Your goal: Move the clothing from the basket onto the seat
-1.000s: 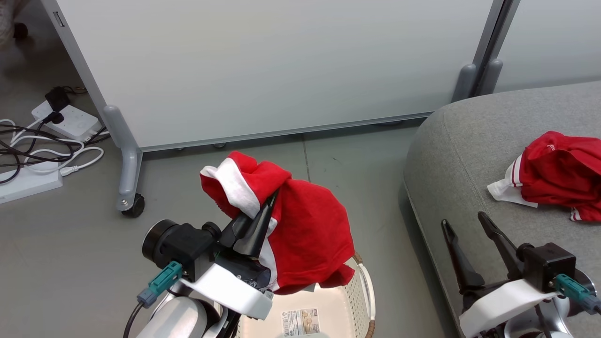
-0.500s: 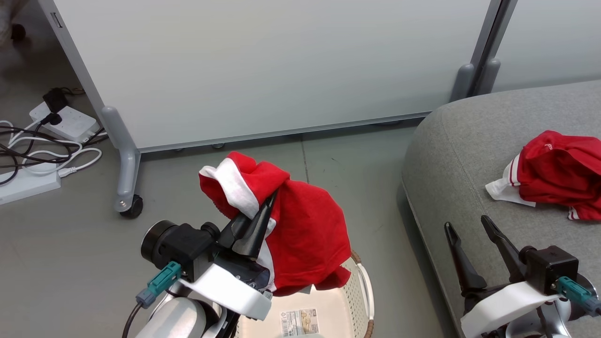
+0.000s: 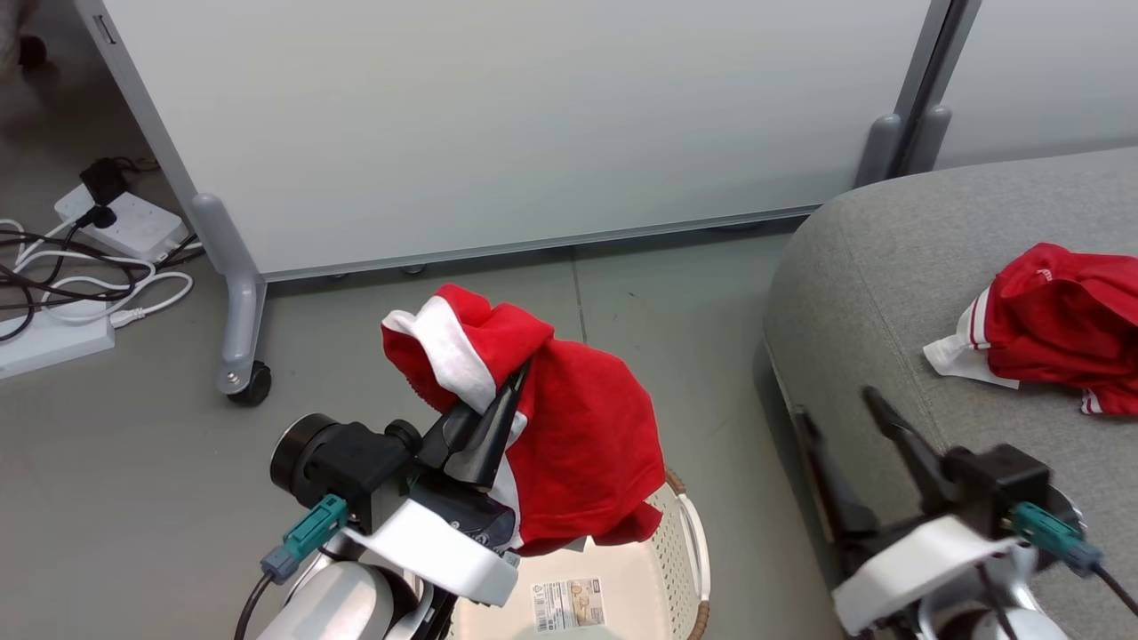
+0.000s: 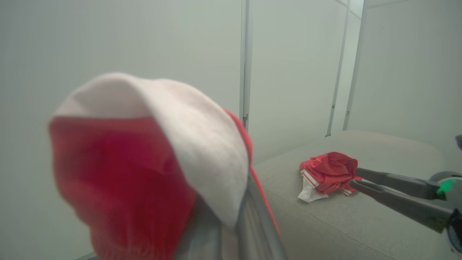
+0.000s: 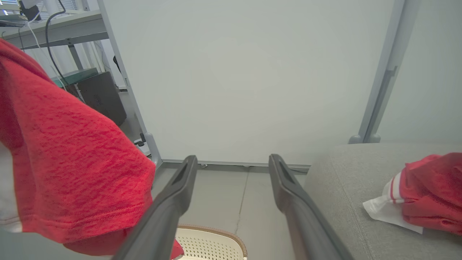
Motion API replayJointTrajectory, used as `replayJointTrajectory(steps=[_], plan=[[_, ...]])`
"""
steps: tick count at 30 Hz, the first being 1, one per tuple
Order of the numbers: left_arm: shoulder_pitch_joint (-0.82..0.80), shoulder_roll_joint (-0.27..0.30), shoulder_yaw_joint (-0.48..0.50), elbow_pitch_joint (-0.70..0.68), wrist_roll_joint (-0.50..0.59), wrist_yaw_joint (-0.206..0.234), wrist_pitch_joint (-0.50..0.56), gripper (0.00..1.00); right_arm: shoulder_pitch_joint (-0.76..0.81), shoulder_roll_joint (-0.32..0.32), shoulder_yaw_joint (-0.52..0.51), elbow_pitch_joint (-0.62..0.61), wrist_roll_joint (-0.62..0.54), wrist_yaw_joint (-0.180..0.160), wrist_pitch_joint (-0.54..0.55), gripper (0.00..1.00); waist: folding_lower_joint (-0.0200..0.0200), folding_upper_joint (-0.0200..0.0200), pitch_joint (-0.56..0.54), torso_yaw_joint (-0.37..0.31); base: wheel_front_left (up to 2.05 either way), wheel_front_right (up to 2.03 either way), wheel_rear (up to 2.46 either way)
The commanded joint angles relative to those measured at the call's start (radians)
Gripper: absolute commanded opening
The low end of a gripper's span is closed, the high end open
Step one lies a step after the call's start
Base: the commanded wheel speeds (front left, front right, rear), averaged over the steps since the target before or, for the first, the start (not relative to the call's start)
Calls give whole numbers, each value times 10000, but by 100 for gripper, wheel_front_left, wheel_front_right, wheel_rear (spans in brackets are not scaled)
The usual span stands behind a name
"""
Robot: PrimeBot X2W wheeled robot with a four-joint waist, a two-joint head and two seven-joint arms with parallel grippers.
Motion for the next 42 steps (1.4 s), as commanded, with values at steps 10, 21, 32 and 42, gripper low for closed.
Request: replayJointTrajectory(steps=[10, 21, 32, 42], plan=[[-519, -45, -261, 32, 133, -207, 32, 0, -2150, -717, 3877, 280, 1316, 21, 274, 100, 0, 0, 292, 380, 0, 0, 0], [-737, -241, -625, 113, 141, -404, 15, 0, -4213, -374, 5870, 2773, 2214, 19, -349, 100, 0, 0, 416, 740, 0, 0, 0], [-779, -182, -622, 154, 76, -341, -41, 0, -5094, -182, 6641, 4352, 2992, 19, -1082, 0, 0, 0, 459, 826, 0, 0, 0], [-482, 12, -769, 275, -31, -311, 367, 100, -4870, -250, 6166, 4921, 3442, 21, -1677, 0, 0, 0, 223, 583, 0, 0, 0]])
